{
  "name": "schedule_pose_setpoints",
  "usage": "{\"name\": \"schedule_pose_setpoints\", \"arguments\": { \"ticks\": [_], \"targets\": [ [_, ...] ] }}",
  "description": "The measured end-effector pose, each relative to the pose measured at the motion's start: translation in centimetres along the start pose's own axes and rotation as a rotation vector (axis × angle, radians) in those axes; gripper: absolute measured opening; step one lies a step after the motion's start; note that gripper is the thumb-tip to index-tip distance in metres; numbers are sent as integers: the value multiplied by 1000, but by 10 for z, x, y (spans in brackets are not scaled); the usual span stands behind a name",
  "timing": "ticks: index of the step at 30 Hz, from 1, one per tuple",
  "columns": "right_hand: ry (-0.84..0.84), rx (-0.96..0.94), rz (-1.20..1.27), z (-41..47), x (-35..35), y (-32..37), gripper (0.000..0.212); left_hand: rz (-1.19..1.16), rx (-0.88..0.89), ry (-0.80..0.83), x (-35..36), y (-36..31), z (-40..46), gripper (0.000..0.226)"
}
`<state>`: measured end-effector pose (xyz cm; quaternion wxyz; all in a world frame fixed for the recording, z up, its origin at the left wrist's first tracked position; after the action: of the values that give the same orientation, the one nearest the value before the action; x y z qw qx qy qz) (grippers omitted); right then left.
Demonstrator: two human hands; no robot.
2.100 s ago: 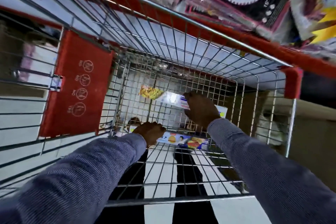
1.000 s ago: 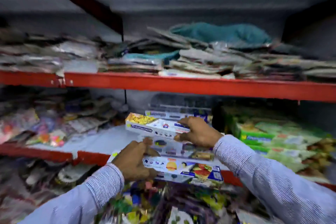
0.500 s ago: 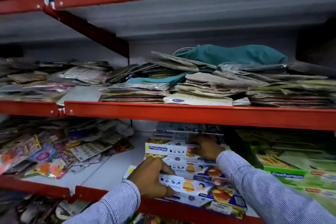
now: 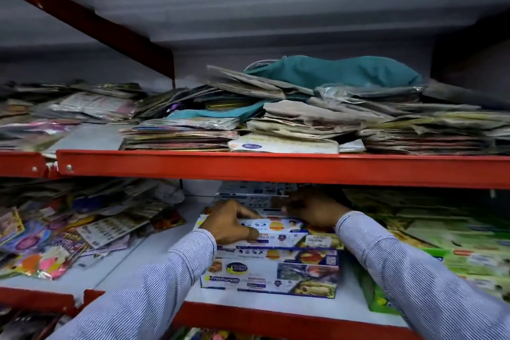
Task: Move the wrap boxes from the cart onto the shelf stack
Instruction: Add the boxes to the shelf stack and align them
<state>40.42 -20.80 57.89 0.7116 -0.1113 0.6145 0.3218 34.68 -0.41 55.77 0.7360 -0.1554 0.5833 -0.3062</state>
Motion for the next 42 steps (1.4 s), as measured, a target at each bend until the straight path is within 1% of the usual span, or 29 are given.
{"name": "schedule_pose_setpoints", "arguments": {
  "ticks": [2, 5, 7, 10, 12, 16, 18, 20, 22, 25, 29, 32, 36, 40, 42],
  "targets": [
    [11, 4, -41, -7, 0, -5, 35, -2, 12, -21, 1, 5, 5, 39],
    [62, 24, -35, -16, 8, -6, 52, 59, 54, -162, -4, 17, 4, 39],
    [65, 53, -75, -23, 19, -15, 58, 129, 103, -224, 5, 21, 7, 44],
    [-56, 57, -160, -25, 28, -19, 51, 171, 153, -227, 8, 22, 3, 39],
    [-120, 51, -170, -27, 32, -18, 46, 179, 192, -252, 8, 26, 0, 36],
    [-185, 38, -171, -30, 35, -19, 49, 207, 210, -295, 15, 33, -5, 39],
    [-246, 27, -218, -35, 39, -19, 49, 335, 243, -325, 22, 35, -9, 43],
    [-372, -14, -329, -44, 51, -16, 51, 485, 320, -350, 32, 36, -16, 49],
    [-511, -24, -411, -53, 68, -10, 57, 565, 360, -387, 42, 40, -23, 53],
    [-640, -2, -479, -56, 90, -8, 64, 673, 333, -433, 54, 49, -23, 62],
    [-682, 48, -539, -44, 104, -20, 69, 711, 317, -421, 64, 68, -14, 63],
    [-714, 57, -583, -36, 110, -26, 71, 737, 366, -426, 67, 83, -6, 64],
    [-784, 56, -618, -33, 109, -29, 71, 737, 447, -504, 67, 87, 1, 61],
    [-790, 47, -620, -30, 114, -30, 70, 735, 449, -533, 75, 94, 3, 62],
    [-783, 43, -611, -31, 113, -29, 70, 766, 431, -496, 73, 93, 2, 62]
  ]
}}
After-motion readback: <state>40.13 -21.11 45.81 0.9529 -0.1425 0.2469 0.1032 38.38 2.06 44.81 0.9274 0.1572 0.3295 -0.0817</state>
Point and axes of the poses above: each hand's wrist, its own z-axis towards the middle knuckle, its own x-axis out of the palm, y = z × x, the point moved 3 cm from there along z, towards the middle knuckle, and after that the axes turned 6 degrees about -z, right-handed, at the moved point
